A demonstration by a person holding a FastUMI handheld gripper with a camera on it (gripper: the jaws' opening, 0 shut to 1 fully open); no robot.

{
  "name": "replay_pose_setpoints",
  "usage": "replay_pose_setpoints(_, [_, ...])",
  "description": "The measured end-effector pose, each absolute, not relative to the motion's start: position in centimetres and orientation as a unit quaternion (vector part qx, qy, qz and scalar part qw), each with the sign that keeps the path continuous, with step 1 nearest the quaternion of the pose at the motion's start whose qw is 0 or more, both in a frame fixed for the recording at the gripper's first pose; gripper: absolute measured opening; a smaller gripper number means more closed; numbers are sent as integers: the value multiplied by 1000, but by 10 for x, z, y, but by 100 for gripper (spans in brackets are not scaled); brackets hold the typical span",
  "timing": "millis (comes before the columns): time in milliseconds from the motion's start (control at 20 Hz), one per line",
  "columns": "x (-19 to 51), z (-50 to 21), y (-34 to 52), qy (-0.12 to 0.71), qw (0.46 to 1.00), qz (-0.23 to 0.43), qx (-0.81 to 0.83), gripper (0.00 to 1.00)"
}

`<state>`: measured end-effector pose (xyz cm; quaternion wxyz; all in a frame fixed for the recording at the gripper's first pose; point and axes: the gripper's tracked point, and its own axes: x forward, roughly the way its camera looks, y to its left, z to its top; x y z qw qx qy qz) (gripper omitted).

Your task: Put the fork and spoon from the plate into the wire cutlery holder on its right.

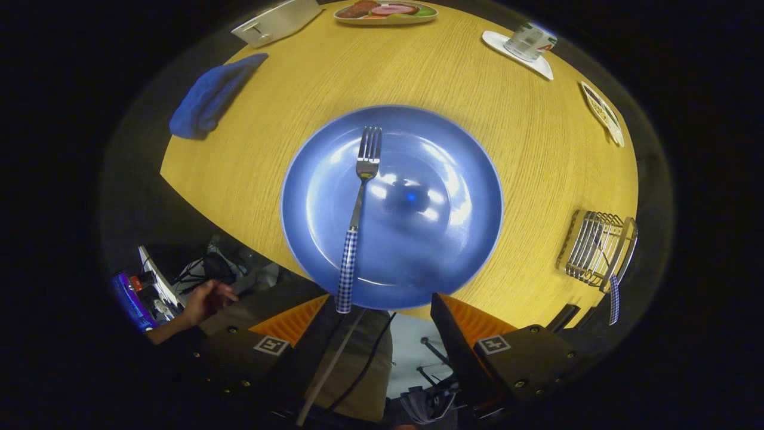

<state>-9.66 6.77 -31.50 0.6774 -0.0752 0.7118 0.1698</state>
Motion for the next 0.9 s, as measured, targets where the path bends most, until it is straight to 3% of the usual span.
replay_pose_setpoints(900, [-80, -361, 99, 722, 674, 159, -22, 95])
